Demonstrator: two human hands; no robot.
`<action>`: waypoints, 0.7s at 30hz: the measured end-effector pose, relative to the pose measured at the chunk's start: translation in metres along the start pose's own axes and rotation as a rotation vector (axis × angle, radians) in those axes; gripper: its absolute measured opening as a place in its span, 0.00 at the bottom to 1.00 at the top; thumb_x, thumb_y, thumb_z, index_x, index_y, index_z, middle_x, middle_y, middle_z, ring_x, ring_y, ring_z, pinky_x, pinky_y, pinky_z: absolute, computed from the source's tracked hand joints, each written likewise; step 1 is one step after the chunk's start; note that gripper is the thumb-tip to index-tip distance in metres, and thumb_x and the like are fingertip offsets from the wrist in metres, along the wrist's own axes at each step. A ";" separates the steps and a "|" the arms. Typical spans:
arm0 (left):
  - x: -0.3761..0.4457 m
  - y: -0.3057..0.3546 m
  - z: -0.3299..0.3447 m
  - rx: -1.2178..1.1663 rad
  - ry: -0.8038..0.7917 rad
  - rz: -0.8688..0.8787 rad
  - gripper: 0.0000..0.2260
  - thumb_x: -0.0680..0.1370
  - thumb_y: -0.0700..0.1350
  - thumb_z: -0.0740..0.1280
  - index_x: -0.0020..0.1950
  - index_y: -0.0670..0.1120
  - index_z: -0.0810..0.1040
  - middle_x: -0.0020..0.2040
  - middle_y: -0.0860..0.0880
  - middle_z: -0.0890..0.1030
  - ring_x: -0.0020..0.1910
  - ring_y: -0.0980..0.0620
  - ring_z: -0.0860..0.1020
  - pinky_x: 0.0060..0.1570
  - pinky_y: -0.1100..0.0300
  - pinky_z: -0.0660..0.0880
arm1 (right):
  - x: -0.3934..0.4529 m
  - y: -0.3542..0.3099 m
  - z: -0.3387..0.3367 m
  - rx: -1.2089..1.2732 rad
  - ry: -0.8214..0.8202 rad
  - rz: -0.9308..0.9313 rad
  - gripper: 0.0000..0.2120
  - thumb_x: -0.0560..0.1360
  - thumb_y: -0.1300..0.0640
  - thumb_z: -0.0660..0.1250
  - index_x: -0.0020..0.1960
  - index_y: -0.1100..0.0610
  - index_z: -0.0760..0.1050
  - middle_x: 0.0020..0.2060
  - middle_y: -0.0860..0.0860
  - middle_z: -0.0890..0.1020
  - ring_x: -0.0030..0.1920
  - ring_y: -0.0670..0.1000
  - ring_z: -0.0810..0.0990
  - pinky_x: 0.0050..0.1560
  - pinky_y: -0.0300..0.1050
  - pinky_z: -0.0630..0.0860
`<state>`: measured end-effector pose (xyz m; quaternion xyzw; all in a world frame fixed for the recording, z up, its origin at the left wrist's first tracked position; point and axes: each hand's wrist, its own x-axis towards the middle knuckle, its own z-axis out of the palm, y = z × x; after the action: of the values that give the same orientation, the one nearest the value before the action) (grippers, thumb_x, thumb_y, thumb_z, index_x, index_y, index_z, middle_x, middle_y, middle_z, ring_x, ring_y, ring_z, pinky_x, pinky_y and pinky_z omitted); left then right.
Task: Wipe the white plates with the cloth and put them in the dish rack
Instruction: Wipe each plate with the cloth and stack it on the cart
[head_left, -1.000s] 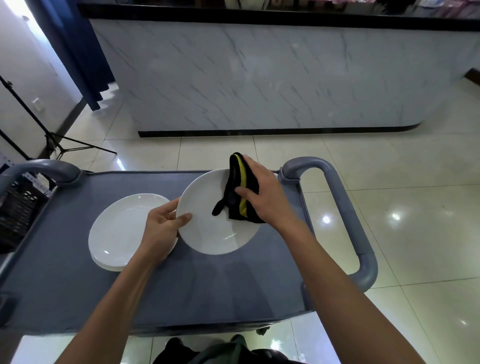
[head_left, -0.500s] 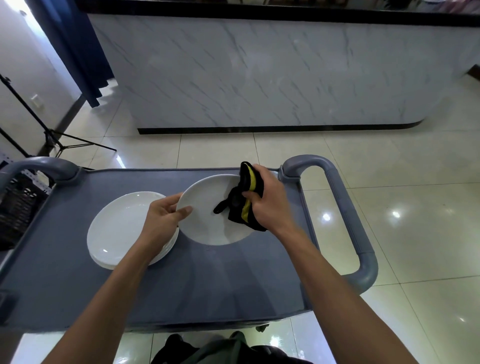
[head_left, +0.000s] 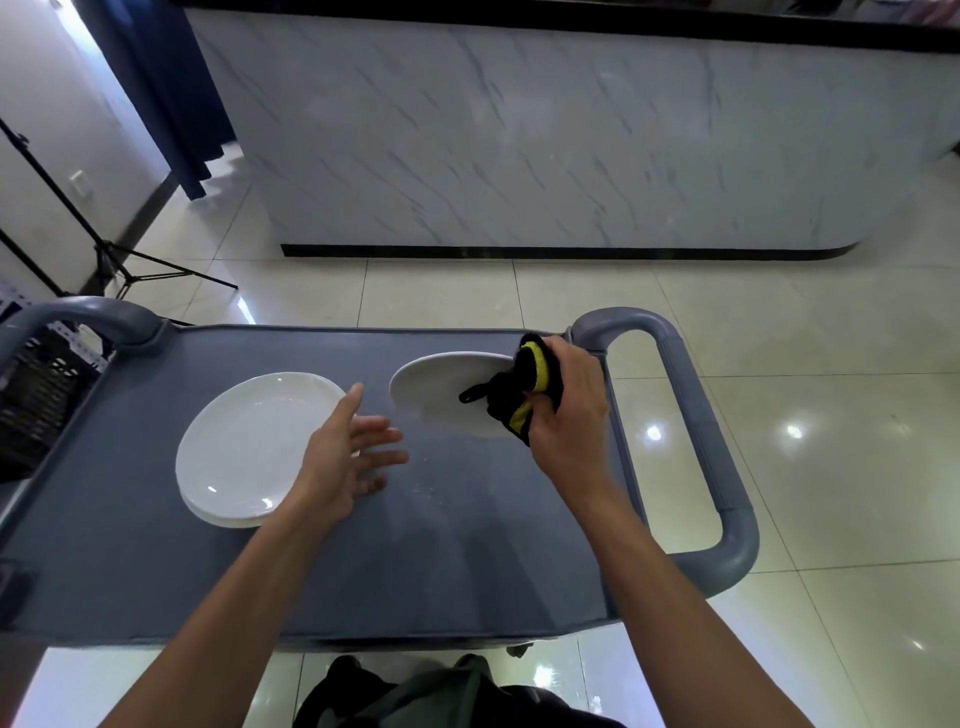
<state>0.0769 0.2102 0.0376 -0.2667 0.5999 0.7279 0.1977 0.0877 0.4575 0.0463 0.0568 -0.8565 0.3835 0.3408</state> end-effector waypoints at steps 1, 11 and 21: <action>-0.001 0.003 0.003 -0.006 -0.061 -0.058 0.30 0.75 0.70 0.63 0.54 0.43 0.80 0.50 0.46 0.86 0.47 0.42 0.86 0.32 0.58 0.72 | -0.002 0.000 0.000 -0.005 0.007 -0.022 0.16 0.77 0.64 0.63 0.64 0.59 0.72 0.55 0.52 0.77 0.53 0.52 0.73 0.54 0.40 0.71; -0.005 0.015 0.031 -0.138 -0.165 -0.178 0.18 0.77 0.54 0.70 0.56 0.41 0.77 0.49 0.45 0.86 0.47 0.40 0.86 0.27 0.60 0.72 | -0.032 -0.001 0.009 -0.043 -0.023 -0.200 0.12 0.82 0.57 0.62 0.63 0.58 0.72 0.56 0.57 0.78 0.56 0.55 0.74 0.56 0.48 0.73; 0.004 0.015 0.025 -0.456 -0.119 -0.111 0.16 0.83 0.34 0.58 0.71 0.32 0.68 0.62 0.37 0.79 0.58 0.41 0.80 0.42 0.49 0.83 | -0.042 0.003 -0.002 -0.031 -0.305 -0.230 0.20 0.85 0.55 0.52 0.68 0.62 0.76 0.62 0.57 0.78 0.63 0.60 0.74 0.63 0.56 0.72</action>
<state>0.0602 0.2318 0.0502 -0.2938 0.3916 0.8470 0.2073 0.1202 0.4539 0.0190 0.2066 -0.8918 0.3158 0.2497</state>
